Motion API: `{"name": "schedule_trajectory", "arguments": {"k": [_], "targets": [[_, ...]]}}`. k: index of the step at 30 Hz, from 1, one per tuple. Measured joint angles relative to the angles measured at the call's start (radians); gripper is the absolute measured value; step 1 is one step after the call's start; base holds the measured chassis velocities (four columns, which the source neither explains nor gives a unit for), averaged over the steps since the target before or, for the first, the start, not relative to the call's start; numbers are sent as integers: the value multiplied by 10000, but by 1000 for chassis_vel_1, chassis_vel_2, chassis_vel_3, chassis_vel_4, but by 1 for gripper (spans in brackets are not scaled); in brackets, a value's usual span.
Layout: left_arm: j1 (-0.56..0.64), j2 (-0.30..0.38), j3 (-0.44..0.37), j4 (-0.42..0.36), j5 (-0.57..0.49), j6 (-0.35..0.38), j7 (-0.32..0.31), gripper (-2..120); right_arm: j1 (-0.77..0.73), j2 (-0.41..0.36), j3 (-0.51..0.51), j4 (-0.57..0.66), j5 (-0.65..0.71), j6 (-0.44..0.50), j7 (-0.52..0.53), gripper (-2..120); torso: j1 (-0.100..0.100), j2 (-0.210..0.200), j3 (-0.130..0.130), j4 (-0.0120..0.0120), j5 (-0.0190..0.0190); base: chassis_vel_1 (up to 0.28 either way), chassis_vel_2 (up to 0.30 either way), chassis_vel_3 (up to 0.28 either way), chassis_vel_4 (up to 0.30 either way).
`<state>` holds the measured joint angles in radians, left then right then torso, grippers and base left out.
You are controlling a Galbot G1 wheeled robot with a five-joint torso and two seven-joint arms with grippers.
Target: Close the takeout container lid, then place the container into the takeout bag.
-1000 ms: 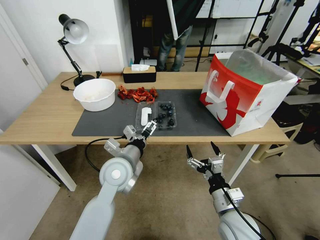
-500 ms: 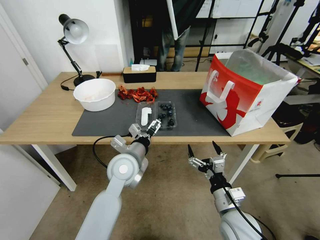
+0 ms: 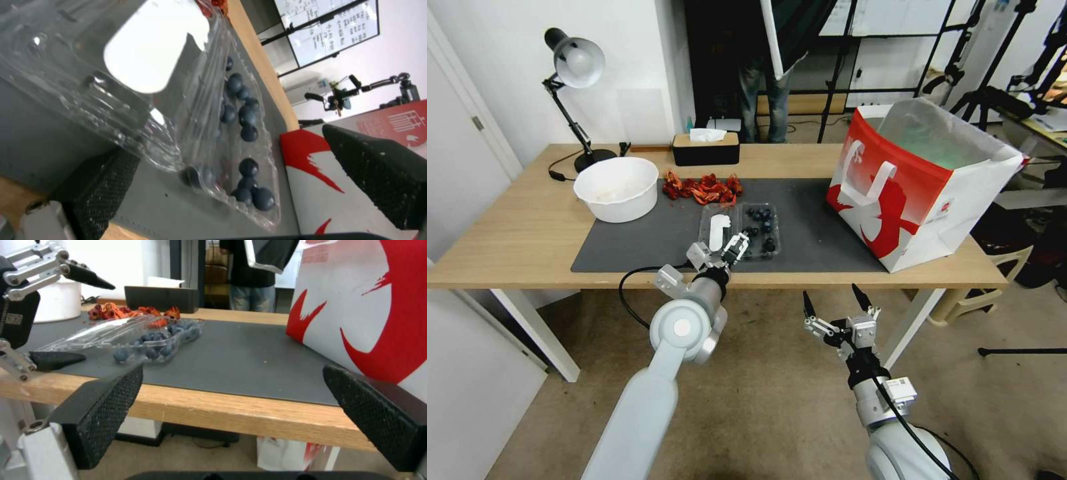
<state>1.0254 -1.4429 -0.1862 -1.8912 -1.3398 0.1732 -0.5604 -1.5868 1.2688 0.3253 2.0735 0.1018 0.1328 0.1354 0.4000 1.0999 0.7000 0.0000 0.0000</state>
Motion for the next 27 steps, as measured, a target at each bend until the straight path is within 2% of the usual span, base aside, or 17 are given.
{"name": "schedule_trajectory", "arguments": {"k": [9, 13, 14, 16, 17, 20, 27], "targets": [[-17, 58, -72, 92, 30, -246, 362, 100, -124, 103, -69, -64, -122, 62, 0, 100, 0, 0, -1, 0, 0, 0, 0, 0, 0], [180, 96, 74, 17, 609, -501, 1048, 100, -178, 99, -67, -75, -130, 109, -5, 100, 0, 0, -1, 1, 0, 0, 0, 0, 0], [180, 96, 74, 17, 609, -501, 1048, 100, -178, 99, -67, -75, -130, 109, -5, 100, 0, 0, -1, 1, 0, 0, 0, 0, 0], [276, 136, 216, -11, 1192, -703, 1465, 100, -215, 99, -65, -75, -138, 135, -8, 100, -1, 1, -1, 1, 1, 0, 0, 0, 0], [276, 136, 216, -11, 1192, -703, 1465, 100, -215, 99, -65, -75, -138, 135, -8, 100, -1, 1, -1, 1, 1, 0, 0, 0, 0], [372, 203, 416, 2, 2304, -1142, 2099, 100, -295, 101, -65, -75, -162, 201, -16, 100, -2, 1, -1, 0, 0, 0, 0, 0, 0], [206, 52, 350, -124, 2480, -1403, 2507, 100, -342, 114, -95, -106, -221, 260, -25, 100, -2, 1, -1, 0, 1, 0, 0, 0, 0]]}}
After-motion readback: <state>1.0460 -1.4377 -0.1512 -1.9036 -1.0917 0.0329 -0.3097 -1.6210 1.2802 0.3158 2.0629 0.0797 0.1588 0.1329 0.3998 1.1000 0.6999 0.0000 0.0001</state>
